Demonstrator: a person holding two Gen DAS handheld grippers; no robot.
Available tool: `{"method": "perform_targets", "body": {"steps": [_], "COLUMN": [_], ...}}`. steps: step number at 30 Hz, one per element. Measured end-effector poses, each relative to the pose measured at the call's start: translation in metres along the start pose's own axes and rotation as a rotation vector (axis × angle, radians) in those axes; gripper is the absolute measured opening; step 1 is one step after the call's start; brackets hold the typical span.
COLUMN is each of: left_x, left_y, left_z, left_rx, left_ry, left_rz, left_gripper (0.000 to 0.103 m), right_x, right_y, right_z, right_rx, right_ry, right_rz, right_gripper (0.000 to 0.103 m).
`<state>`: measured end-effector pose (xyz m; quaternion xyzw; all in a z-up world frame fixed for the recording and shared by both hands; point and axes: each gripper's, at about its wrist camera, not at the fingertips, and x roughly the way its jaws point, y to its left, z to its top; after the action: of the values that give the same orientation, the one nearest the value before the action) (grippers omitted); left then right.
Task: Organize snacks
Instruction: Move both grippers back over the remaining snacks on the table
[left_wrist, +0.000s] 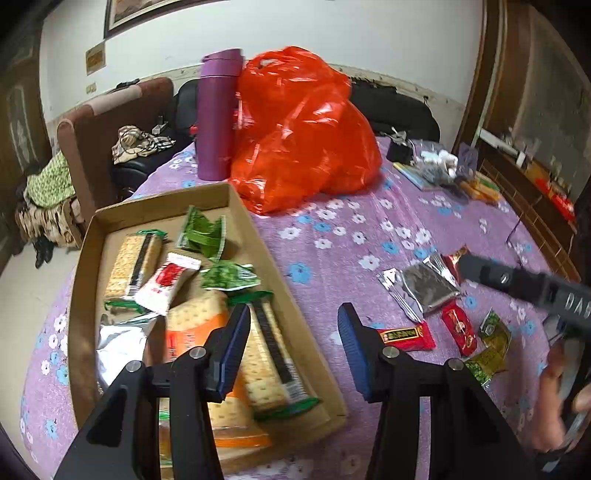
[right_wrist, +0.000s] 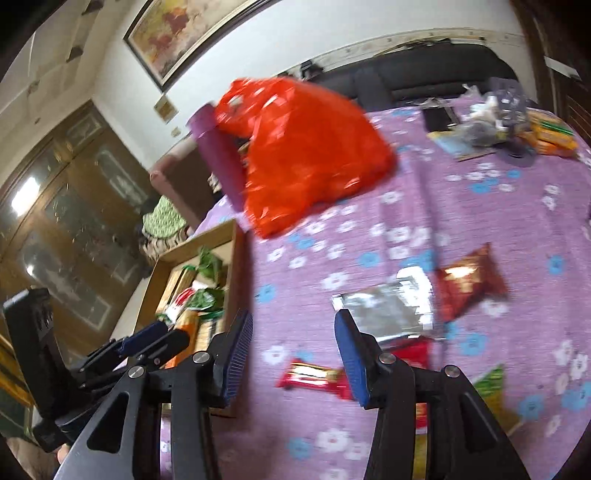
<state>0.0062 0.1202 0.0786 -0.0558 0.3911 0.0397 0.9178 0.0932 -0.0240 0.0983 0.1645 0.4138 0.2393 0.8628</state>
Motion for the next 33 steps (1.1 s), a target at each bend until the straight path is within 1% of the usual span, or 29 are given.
{"method": "perform_targets", "body": {"steps": [1,2,4,6,7,8,10,12,14,15,16,17,19,21,22,24,25,27,28,29,30,31,33], "left_x": [0.002,0.003,0.008,0.015,0.021,0.027,0.039,0.053,0.069,0.073,0.074,0.074,0.071,0.066,0.062,0.054,0.054,0.057,0.059,0.060,0.061,0.063,0.068], "left_y": [-0.006,-0.012,-0.028,-0.043,-0.052,-0.059,-0.068,-0.076,-0.079,-0.079,-0.080,-0.081,-0.088,-0.095,-0.099,-0.105,-0.107,-0.105,-0.103,-0.104,-0.105,-0.107,-0.113], "left_z": [-0.001,-0.001,-0.003,-0.006,-0.007,-0.007,-0.007,-0.006,-0.006,-0.008,-0.008,-0.010,-0.017,-0.028,-0.034,-0.041,-0.041,-0.038,-0.034,-0.031,-0.030,-0.029,-0.028], "left_rx": [0.013,0.028,0.077,0.117,0.144,0.163,0.179,0.195,0.193,0.190,0.180,0.179,0.214,0.234,0.253,0.301,0.307,0.275,0.258,0.259,0.263,0.271,0.288], "left_ry": [0.008,0.017,0.039,0.069,0.088,0.098,0.122,0.163,0.193,0.206,0.213,0.230,0.255,0.293,0.303,0.270,0.256,0.251,0.244,0.230,0.218,0.207,0.218], "left_rz": [-0.007,-0.011,-0.035,-0.081,-0.109,-0.116,-0.097,-0.125,-0.113,-0.123,-0.167,-0.187,-0.207,-0.272,-0.289,-0.262,-0.244,-0.235,-0.229,-0.215,-0.208,-0.207,-0.221], "left_gripper": [0.052,0.053,0.053,0.053,0.053,0.053,0.053,0.053,0.053,0.053,0.053,0.053,0.053,0.053,0.053,0.053,0.053,0.053,0.053,0.052,0.052,0.052,0.039], "right_x": [-0.004,-0.009,-0.017,-0.020,-0.020,-0.019,-0.018,-0.021,-0.024,-0.025,-0.026,-0.027,-0.027,-0.026,-0.026,-0.023,-0.021,-0.014,-0.010,-0.007,-0.004,-0.001,0.003], "right_y": [-0.008,-0.014,-0.028,-0.040,-0.048,-0.055,-0.069,-0.078,-0.089,-0.094,-0.097,-0.099,-0.104,-0.104,-0.103,-0.097,-0.094,-0.085,-0.081,-0.079,-0.076,-0.075,-0.075], "right_z": [0.002,0.003,0.004,0.004,0.004,0.003,0.003,0.004,0.005,0.005,0.005,0.005,0.005,0.004,0.004,0.004,0.003,0.001,-0.001,-0.002,-0.003,-0.005,-0.007], "right_rx": [0.017,0.026,0.040,0.066,0.089,0.112,0.163,0.201,0.240,0.257,0.268,0.277,0.290,0.287,0.279,0.249,0.234,0.179,0.156,0.144,0.133,0.125,0.120], "right_ry": [-0.007,-0.015,-0.044,-0.062,-0.063,-0.064,-0.063,-0.070,-0.077,-0.079,-0.083,-0.086,-0.082,-0.070,-0.060,-0.033,-0.021,0.026,0.041,0.055,0.075,0.088,0.106], "right_rz": [0.010,0.022,0.012,0.021,0.047,0.065,0.100,0.107,0.109,0.116,0.118,0.117,0.119,0.120,0.115,0.109,0.099,0.045,0.038,0.036,0.030,0.026,0.024], "right_gripper": [0.051,0.051,0.051,0.051,0.051,0.051,0.051,0.051,0.051,0.051,0.051,0.051,0.051,0.051,0.051,0.051,0.051,0.051,0.050,0.046,0.040,0.037,0.030]}}
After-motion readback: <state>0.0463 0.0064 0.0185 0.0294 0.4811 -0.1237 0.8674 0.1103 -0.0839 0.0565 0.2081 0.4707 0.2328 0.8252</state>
